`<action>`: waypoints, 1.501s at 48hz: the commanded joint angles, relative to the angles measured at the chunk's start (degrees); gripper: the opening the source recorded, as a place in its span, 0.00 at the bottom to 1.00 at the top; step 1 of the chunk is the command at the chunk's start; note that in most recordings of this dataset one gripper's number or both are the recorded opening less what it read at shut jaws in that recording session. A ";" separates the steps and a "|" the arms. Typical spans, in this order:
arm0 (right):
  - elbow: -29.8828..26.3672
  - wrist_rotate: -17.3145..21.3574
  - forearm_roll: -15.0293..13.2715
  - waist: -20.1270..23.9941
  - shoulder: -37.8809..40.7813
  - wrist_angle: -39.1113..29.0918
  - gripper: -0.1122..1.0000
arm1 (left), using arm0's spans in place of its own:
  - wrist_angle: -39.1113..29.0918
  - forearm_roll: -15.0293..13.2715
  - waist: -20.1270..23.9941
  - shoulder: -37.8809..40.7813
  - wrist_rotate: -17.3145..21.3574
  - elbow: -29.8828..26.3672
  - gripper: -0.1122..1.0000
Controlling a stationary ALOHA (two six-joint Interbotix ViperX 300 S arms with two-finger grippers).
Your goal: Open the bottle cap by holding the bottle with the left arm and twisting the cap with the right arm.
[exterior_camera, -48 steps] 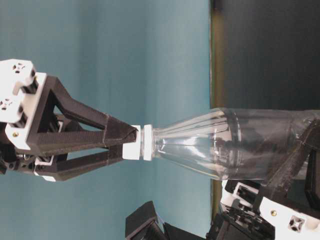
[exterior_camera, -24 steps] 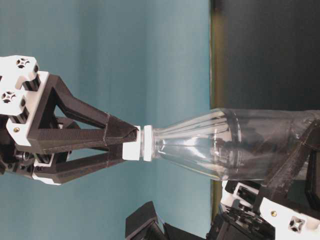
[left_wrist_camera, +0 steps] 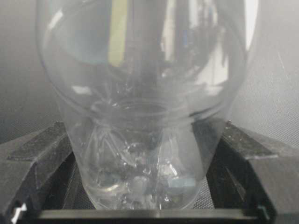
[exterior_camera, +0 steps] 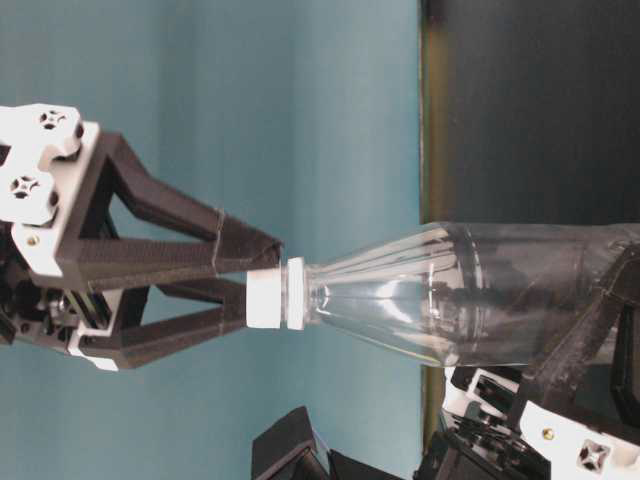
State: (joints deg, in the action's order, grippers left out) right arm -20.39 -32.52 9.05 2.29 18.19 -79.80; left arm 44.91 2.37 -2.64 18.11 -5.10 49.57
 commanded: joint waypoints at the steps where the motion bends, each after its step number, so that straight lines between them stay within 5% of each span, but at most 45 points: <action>1: 0.44 0.70 -0.53 0.79 -1.41 0.70 0.77 | -1.14 0.26 -0.53 0.18 -0.35 0.00 0.85; 9: 1.23 3.60 -2.55 0.97 -2.72 1.49 0.78 | -2.55 0.26 -0.53 0.18 -0.44 -0.18 0.85; 18: 1.14 13.10 -5.71 0.88 -5.27 1.49 0.78 | -2.55 0.26 -0.44 0.18 -0.44 -0.18 0.85; 25: -0.70 27.25 -5.63 0.97 -6.86 1.14 0.78 | -2.55 0.26 -0.26 0.18 -0.44 -0.18 0.85; 35: -7.56 60.73 -4.66 0.97 -4.83 -5.10 0.78 | -2.55 0.18 -0.35 0.18 -0.62 -0.26 0.85; 41: -10.11 70.14 -4.66 1.76 -3.16 -7.47 0.78 | -2.64 0.26 -0.35 0.18 -0.70 -0.09 0.85; 52: -10.63 80.33 -4.92 3.25 -0.53 -7.12 0.78 | -2.64 0.26 -0.35 0.18 -0.70 -0.09 0.85; 72: -6.50 80.24 -5.54 3.34 2.37 -6.68 0.78 | -2.64 0.26 -0.35 0.18 -0.70 0.00 0.85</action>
State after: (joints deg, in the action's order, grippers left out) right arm -27.69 47.37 3.78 4.22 20.57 -86.75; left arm 43.15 2.37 -2.55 17.93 -5.27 49.31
